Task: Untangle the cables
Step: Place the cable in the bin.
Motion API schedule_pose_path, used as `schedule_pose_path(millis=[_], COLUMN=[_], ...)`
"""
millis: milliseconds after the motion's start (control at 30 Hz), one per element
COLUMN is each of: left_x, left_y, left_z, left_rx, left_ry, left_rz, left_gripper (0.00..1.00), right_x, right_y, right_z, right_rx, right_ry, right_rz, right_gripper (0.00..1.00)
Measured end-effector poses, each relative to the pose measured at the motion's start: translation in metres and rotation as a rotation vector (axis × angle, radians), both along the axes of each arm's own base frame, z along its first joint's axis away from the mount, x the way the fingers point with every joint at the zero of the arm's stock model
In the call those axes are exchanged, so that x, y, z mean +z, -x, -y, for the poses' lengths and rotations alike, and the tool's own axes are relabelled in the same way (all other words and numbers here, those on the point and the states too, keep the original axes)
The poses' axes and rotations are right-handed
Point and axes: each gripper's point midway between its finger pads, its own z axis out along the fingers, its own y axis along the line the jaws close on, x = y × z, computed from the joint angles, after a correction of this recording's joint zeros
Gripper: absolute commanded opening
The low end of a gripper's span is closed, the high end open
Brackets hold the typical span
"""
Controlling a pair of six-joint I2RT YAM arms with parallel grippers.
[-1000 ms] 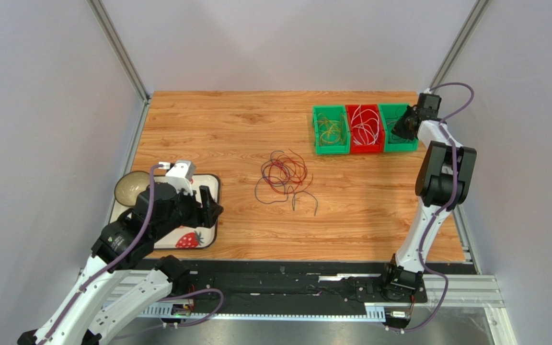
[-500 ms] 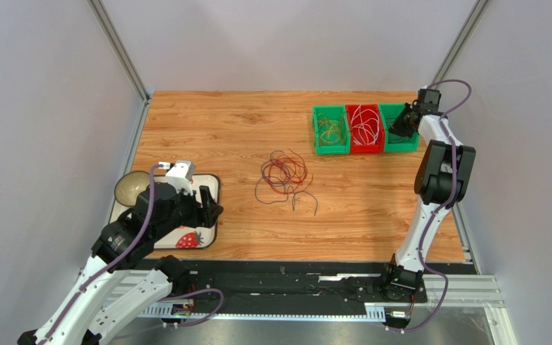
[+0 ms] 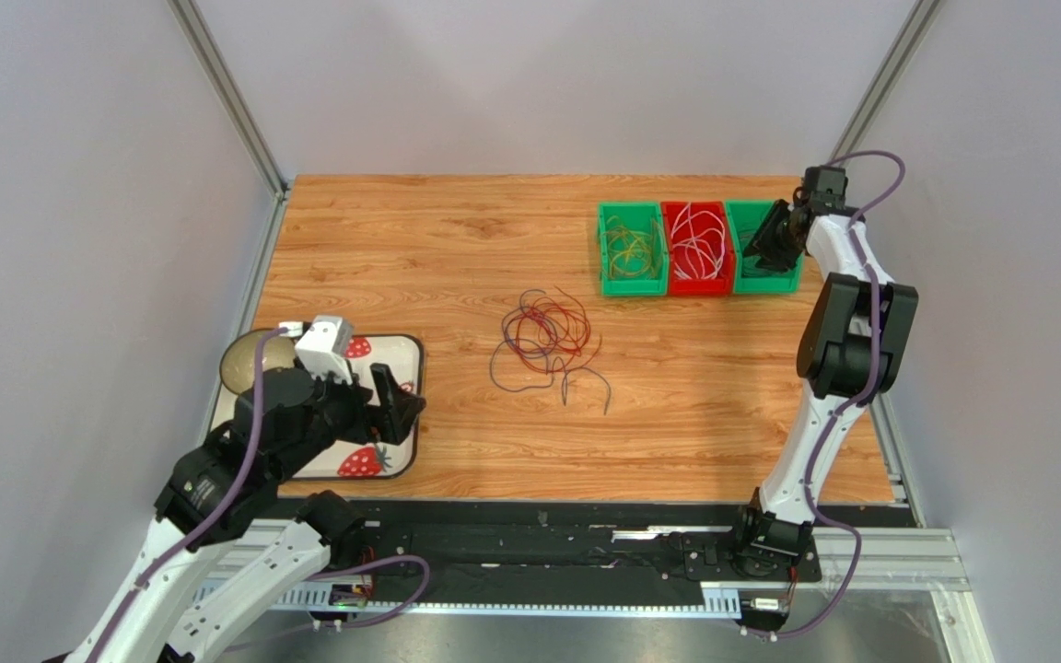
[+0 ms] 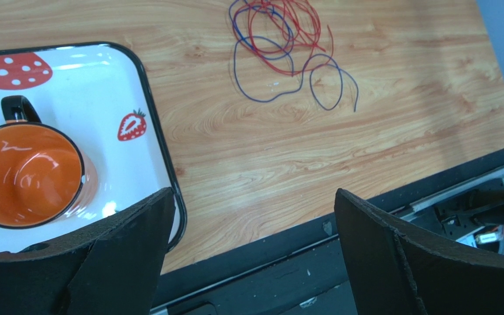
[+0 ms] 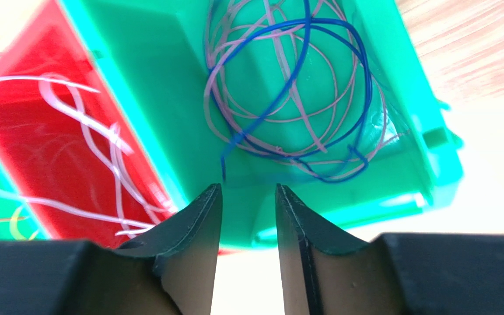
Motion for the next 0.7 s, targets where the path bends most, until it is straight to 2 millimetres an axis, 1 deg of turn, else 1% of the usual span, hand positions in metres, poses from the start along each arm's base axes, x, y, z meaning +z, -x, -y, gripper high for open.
schedule_pose_path(millis=[67, 133, 267, 333, 400, 500, 533, 633, 667, 700], left_x=[0.007, 0.018, 0.048, 0.063, 0.082, 0.123, 0.139, 0.197, 0.215, 0.24], left_y=[0.002, 0.004, 0.01, 0.013, 0.017, 0.027, 0.031, 0.048, 0.054, 0.064], left_z=[-0.004, -0.007, -0.015, -0.023, -0.038, -0.054, -0.058, -0.072, -0.077, -0.085], left_rx=[0.02, 0.03, 0.059, 0.101, 0.168, 0.201, 0.203, 0.203, 0.204, 0.207], left_ry=[0.032, 0.074, 0.201, 0.275, 0.367, 0.497, 0.537, 0.649, 0.682, 0.726], left_rz=[0.031, 0.077, 0.224, 0.29, 0.371, 0.523, 0.572, 0.716, 0.755, 0.811], left_gripper=[0.99, 0.99, 0.99, 0.99, 0.99, 0.99, 0.99, 0.99, 0.99, 0.99], right_x=[0.012, 0.028, 0.065, 0.082, 0.099, 0.109, 0.109, 0.102, 0.099, 0.096], right_y=[0.001, 0.003, 0.006, 0.01, 0.017, 0.035, 0.045, 0.073, 0.08, 0.087], right_z=[0.0, 0.001, 0.0, -0.002, -0.009, -0.022, -0.03, -0.053, -0.06, -0.068], right_rx=[0.001, -0.001, -0.004, -0.002, 0.006, 0.02, 0.03, 0.061, 0.073, 0.087], right_ry=[0.007, 0.019, 0.042, 0.05, 0.058, 0.064, 0.064, 0.06, 0.06, 0.06], right_rz=[0.009, 0.024, 0.081, 0.107, 0.135, 0.151, 0.152, 0.134, 0.128, 0.125], right_gripper=[0.41, 0.41, 0.41, 0.41, 0.41, 0.41, 0.41, 0.41, 0.41, 0.41])
